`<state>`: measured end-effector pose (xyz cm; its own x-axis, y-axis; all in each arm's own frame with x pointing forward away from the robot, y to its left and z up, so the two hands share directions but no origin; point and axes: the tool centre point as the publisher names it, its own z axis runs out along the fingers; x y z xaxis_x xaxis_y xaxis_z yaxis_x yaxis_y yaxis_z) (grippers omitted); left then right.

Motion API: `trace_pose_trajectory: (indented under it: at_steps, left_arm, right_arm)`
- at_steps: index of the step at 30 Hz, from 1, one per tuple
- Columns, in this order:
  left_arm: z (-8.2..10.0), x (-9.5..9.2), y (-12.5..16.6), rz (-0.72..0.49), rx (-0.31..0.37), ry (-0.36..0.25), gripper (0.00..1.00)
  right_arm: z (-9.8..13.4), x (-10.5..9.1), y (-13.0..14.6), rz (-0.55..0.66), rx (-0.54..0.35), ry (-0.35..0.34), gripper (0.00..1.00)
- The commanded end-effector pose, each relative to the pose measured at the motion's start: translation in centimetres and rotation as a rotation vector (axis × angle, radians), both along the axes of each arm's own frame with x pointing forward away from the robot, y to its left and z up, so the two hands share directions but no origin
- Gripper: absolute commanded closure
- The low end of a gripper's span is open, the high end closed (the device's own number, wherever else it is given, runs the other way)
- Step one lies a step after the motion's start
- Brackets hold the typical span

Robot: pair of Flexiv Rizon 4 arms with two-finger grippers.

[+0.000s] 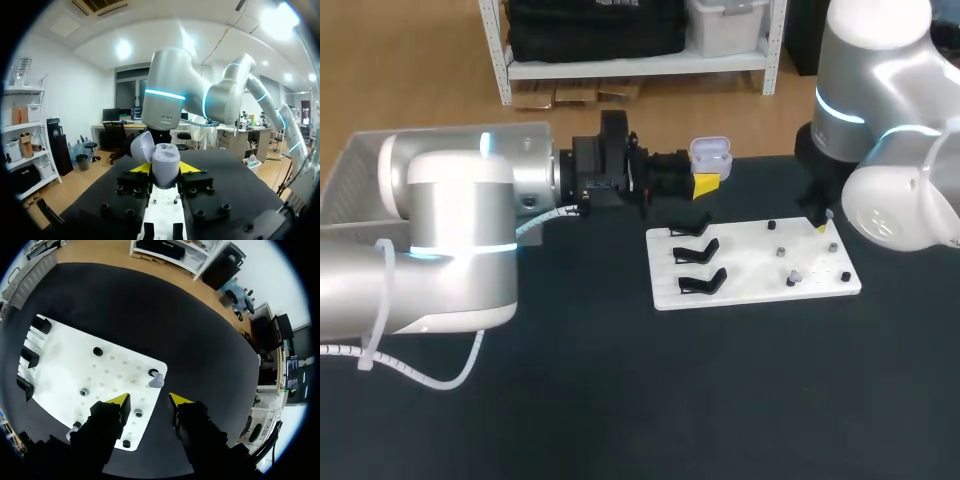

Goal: Pick up each earbud case from the left stands, insert the matching earbuds, close the lid, and place the case in the box.

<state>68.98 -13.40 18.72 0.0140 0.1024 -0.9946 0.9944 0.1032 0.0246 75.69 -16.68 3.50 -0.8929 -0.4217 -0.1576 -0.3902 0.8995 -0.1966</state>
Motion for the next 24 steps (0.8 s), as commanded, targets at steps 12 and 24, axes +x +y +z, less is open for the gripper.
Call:
trace_pose_trajectory:
  at_steps: [12,24]
  left_arm:
    - [-0.2,-0.2,0.0,0.007,-0.009,-0.007,1.00]
    - [-0.2,-0.2,0.0,0.007,-0.009,-0.007,1.00]
  right_arm:
    - [-0.7,1.3,0.0,0.022,-0.029,-0.003,0.56]
    - [-1.0,1.6,-0.2,0.015,-0.035,0.001,0.60]
